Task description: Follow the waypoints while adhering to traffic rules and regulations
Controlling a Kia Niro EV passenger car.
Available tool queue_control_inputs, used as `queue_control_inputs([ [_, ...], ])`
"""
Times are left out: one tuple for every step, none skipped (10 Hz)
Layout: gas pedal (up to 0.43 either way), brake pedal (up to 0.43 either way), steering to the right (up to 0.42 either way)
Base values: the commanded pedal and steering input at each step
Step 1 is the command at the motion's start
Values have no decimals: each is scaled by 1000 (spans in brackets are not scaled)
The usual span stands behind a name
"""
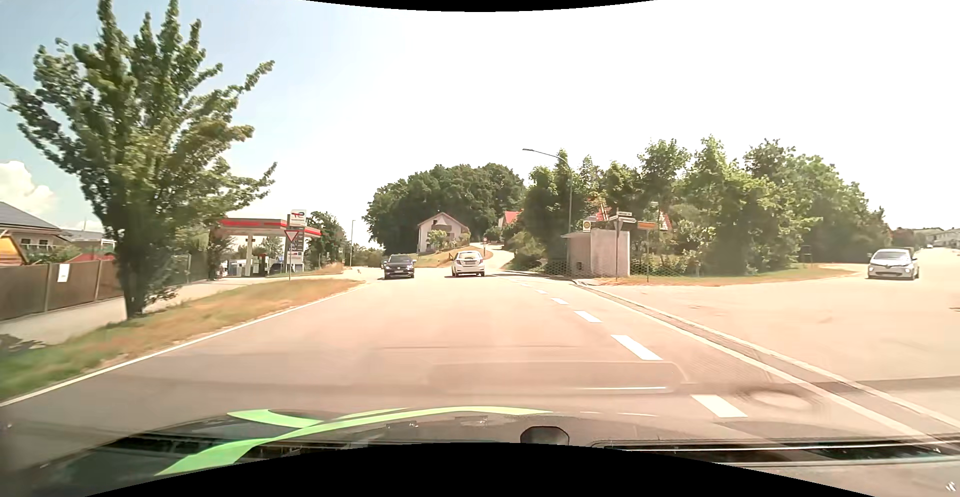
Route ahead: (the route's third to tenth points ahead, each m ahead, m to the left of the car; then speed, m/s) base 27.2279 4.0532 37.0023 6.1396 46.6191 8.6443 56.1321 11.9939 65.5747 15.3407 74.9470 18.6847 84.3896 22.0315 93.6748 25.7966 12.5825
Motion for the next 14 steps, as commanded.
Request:
queue_control_inputs([
  [177, 0, -24],
  [177, 0, -24],
  [177, 0, -25],
  [177, 0, -26],
  [177, 0, -29],
  [177, 0, -32],
  [189, 0, -36],
  [189, 0, -38],
  [189, 0, -38],
  [189, 0, -38],
  [189, 0, -38],
  [189, 0, -38],
  [189, 0, -38],
  [189, 0, -38],
])
